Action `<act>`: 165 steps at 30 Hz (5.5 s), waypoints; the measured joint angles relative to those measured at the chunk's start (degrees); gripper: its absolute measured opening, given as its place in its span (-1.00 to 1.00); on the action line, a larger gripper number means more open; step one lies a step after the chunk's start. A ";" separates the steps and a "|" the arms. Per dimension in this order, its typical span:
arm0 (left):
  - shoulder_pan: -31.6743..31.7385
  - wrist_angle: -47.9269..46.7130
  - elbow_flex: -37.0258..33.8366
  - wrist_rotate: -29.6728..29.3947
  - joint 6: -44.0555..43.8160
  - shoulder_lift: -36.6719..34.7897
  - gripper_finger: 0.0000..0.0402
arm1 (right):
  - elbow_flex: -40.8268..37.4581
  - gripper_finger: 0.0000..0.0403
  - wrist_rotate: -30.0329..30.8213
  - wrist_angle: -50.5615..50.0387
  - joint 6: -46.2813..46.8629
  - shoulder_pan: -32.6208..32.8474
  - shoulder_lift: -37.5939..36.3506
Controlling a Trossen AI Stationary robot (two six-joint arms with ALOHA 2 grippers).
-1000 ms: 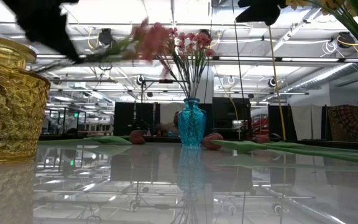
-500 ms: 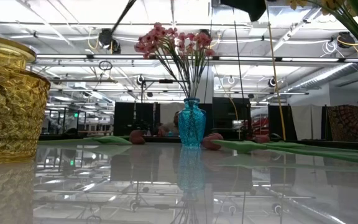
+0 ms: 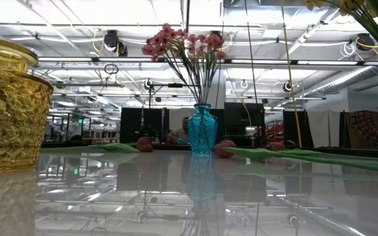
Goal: Sort flowers into vase by color
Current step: Put the top pink flowers into the blue vase, then put the top left dark red tulip into the yellow vase
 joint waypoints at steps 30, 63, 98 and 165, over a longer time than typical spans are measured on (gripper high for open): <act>1.23 -3.20 -0.04 7.43 1.83 5.85 -0.94 | 4.08 0.11 -7.39 6.00 -5.32 -1.15 3.40; -7.31 -21.20 -0.02 -18.07 -4.62 3.42 0.25 | 4.04 -0.98 -4.05 -9.97 -10.06 -9.69 -9.17; -7.12 -31.02 -0.02 -17.84 -10.68 3.40 0.25 | -2.36 -0.98 -17.95 5.01 -11.87 -27.73 2.41; 5.16 -83.87 -2.09 -21.92 -42.05 3.40 0.25 | -3.18 0.50 -9.86 -39.02 2.82 -27.00 -29.24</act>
